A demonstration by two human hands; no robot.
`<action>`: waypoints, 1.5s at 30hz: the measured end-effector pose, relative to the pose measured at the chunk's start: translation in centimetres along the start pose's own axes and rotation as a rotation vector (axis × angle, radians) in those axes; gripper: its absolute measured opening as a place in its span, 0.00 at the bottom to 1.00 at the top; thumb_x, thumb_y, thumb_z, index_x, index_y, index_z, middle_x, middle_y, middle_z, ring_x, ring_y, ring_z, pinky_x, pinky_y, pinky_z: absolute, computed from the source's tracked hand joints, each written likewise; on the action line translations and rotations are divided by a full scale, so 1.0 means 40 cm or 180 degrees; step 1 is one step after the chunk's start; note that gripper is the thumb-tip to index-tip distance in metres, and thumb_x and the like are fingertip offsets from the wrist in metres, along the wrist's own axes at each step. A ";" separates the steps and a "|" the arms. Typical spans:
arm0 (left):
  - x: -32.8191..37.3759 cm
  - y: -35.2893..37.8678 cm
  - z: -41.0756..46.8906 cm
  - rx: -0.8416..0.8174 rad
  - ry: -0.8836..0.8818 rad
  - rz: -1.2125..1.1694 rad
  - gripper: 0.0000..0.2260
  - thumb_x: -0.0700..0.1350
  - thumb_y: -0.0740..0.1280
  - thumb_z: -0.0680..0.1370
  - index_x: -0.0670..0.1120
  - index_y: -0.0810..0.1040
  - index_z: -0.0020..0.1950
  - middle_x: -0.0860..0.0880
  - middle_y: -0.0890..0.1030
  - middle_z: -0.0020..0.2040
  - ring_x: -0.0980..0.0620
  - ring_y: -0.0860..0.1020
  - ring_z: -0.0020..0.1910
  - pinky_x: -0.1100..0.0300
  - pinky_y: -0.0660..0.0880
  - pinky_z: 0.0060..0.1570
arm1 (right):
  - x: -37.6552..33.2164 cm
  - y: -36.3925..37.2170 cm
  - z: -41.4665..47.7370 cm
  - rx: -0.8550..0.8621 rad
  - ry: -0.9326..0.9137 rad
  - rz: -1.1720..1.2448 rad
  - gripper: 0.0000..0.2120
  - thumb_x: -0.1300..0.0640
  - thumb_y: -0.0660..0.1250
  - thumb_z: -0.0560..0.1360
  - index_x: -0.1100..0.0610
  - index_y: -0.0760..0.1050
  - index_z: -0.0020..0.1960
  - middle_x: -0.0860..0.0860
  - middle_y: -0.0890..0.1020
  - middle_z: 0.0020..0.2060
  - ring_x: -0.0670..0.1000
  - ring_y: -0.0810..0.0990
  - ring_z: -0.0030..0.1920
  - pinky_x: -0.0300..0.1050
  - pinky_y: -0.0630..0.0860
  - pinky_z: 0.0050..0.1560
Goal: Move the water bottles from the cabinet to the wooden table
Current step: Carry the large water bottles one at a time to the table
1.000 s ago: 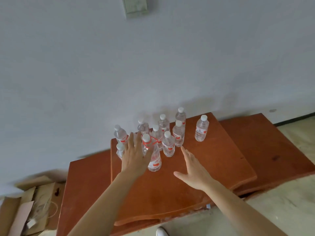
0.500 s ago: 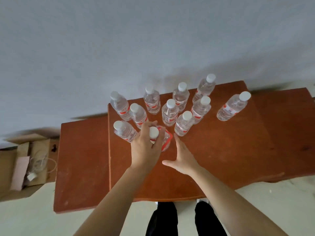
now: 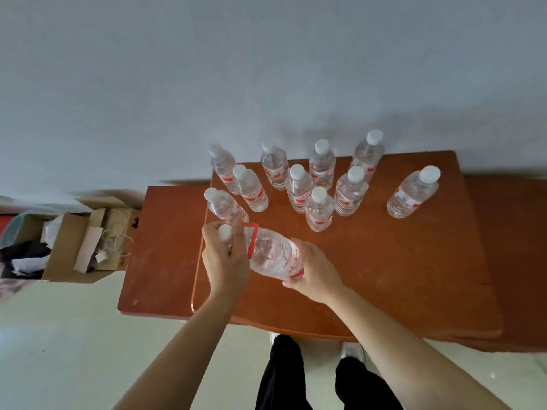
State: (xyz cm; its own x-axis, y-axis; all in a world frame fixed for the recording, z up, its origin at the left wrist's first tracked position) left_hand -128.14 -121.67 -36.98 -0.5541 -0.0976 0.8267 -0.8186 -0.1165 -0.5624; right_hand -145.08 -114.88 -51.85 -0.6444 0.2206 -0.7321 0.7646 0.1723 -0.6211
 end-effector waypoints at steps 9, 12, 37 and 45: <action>0.059 -0.154 -0.176 0.0473 -0.0659 -0.0782 0.10 0.59 0.64 0.80 0.53 0.72 0.51 0.50 0.79 0.44 0.56 0.79 0.40 0.64 0.77 0.33 | -0.135 -0.195 -0.184 0.0699 -0.0895 -0.0341 0.38 0.29 0.72 0.67 0.46 0.71 0.71 0.41 0.79 0.63 0.41 0.76 0.64 0.47 0.76 0.66; 0.044 -0.234 -0.225 0.0454 -0.1030 -0.1179 0.09 0.57 0.65 0.80 0.53 0.74 0.54 0.48 0.81 0.50 0.46 0.83 0.50 0.46 0.83 0.48 | -0.201 -0.227 -0.217 0.0823 -0.1230 -0.0654 0.38 0.33 0.73 0.66 0.49 0.71 0.71 0.42 0.80 0.61 0.44 0.77 0.62 0.48 0.75 0.65; -0.453 -1.573 -0.936 0.1418 -0.0166 0.3263 0.39 0.65 0.80 0.60 0.48 0.79 0.66 0.45 0.82 0.53 0.42 0.80 0.50 0.48 0.80 0.43 | -1.404 0.693 -0.854 0.0703 -0.4279 -0.1541 0.40 0.44 0.82 0.59 0.53 0.73 0.67 0.54 0.79 0.58 0.59 0.78 0.58 0.67 0.71 0.64; -0.799 -2.007 -1.288 0.2122 -0.1245 0.3246 0.39 0.68 0.78 0.60 0.50 0.79 0.67 0.46 0.82 0.53 0.42 0.80 0.50 0.49 0.79 0.42 | -1.755 1.229 -1.166 -0.0052 -0.5203 -0.1369 0.43 0.45 0.82 0.56 0.51 0.70 0.67 0.54 0.80 0.58 0.59 0.79 0.56 0.68 0.69 0.65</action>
State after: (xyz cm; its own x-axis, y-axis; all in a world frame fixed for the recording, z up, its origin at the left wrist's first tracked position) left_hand -52.51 -58.27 -17.46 -0.7093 -0.7045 0.0229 0.2454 -0.2773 -0.9289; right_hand -61.73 -77.14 -17.95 -0.1189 -0.9924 -0.0316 0.5367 -0.0375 -0.8429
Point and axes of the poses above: each hand's wrist, its own z-axis towards the middle knuckle, its own y-axis out of the palm, x = y × z, the point moved 7 cm from there along z, towards the middle knuckle
